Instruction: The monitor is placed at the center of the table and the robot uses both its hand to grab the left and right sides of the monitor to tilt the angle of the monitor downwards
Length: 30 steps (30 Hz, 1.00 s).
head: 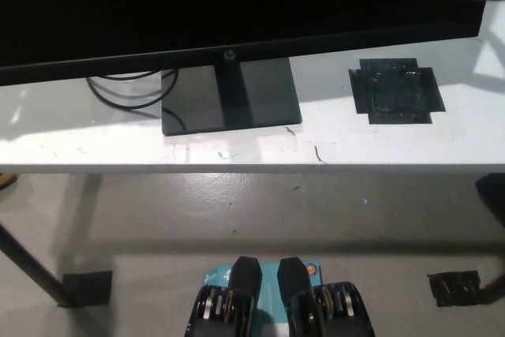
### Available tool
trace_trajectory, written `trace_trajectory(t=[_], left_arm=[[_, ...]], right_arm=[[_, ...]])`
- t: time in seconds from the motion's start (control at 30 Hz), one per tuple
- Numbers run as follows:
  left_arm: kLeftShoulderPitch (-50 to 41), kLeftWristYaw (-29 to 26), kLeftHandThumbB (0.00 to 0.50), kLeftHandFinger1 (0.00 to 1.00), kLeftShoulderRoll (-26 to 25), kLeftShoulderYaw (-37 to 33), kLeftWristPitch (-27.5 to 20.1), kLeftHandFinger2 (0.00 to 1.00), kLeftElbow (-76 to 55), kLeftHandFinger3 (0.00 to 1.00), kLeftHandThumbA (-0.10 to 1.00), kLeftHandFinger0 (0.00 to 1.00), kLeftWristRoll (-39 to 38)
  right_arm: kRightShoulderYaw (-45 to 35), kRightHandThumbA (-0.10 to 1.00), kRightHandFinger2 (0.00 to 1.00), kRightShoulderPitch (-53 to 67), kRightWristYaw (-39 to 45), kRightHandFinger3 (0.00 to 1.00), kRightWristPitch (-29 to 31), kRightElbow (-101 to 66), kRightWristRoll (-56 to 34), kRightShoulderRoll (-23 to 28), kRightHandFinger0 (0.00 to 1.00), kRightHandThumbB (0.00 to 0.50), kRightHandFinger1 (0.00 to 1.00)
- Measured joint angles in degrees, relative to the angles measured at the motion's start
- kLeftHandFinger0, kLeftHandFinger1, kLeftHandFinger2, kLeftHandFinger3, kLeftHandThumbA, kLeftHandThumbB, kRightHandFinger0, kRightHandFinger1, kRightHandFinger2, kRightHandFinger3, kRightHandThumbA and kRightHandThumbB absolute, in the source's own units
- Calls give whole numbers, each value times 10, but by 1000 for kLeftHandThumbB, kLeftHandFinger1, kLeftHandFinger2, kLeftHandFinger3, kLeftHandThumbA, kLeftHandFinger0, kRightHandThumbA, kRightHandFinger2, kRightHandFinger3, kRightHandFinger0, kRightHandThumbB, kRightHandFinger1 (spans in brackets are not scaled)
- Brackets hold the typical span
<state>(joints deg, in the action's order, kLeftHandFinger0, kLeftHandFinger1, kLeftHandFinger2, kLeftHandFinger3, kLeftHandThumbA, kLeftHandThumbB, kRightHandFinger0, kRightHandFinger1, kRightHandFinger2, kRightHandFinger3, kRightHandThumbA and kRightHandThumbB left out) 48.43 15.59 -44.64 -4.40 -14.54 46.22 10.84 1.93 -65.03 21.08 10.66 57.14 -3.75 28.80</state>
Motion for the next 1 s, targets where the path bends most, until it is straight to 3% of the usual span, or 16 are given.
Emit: trace_trajectory(t=[0.03,0.17,0.23,0.3,0.37,0.4,0.5,0.57,0.63,0.73,0.77,0.83,0.9,1.0], left_arm=[[0,1,383,1000,0,-1,0,1000,0,1000,1000,1000,0],[9,6,386,1000,-3,-12,-3,1000,10,1000,1000,1000,6],[15,6,412,1000,-4,-17,-5,1000,18,1000,1000,1000,10],[22,7,413,1000,-5,-23,-8,1000,28,1000,1000,1000,15],[27,7,408,1000,-7,-29,-12,1000,35,1000,965,1000,21],[30,7,434,1000,-7,-37,-14,1000,38,1000,956,1000,25],[46,3,445,1000,-18,-68,-26,1000,48,1000,926,1000,49],[62,1,446,1000,-29,-92,-32,1000,56,1000,922,1000,71],[74,-5,430,1000,-36,-113,-37,1000,60,1000,778,1000,88],[97,-19,431,1000,-45,-151,-44,1000,80,1000,763,1000,112],[107,-24,470,1000,-48,-165,-48,1000,87,1000,791,1000,120],[125,-35,485,1000,-51,-193,-54,1000,103,1000,738,1000,135],[141,-45,493,1000,-52,-218,-57,1000,117,1000,781,1000,146],[166,-65,499,1000,-51,-269,-61,1000,148,1000,749,1000,171]], right_arm=[[6,1000,1000,-6,4,1000,-2,8,3,2,1000,400,1000],[36,964,1000,-41,29,1000,-10,49,16,16,1000,398,1000],[43,912,1000,-53,43,1000,-13,69,19,17,1000,447,1000],[54,911,1000,-68,55,1000,-17,86,23,18,1000,447,1000],[62,766,1000,-78,68,1000,-22,96,28,20,1000,438,1000],[67,675,1000,-81,72,1000,-23,101,31,21,1000,421,1000],[84,587,1000,-97,87,1000,-27,122,42,25,1000,436,1000],[98,579,1000,-104,92,1000,-28,132,51,27,1000,436,1000],[110,538,1000,-108,93,1000,-28,137,59,28,1000,498,1000],[126,530,1000,-110,89,1000,-28,145,69,29,1000,500,1000],[132,566,1000,-110,88,1000,-28,147,72,28,1000,500,1000],[144,619,1000,-110,85,1000,-27,152,80,28,1000,500,1000],[160,601,1000,-109,78,1000,-26,157,91,28,1000,500,1000],[192,583,1000,-105,62,1000,-24,165,112,22,1000,500,1000]])
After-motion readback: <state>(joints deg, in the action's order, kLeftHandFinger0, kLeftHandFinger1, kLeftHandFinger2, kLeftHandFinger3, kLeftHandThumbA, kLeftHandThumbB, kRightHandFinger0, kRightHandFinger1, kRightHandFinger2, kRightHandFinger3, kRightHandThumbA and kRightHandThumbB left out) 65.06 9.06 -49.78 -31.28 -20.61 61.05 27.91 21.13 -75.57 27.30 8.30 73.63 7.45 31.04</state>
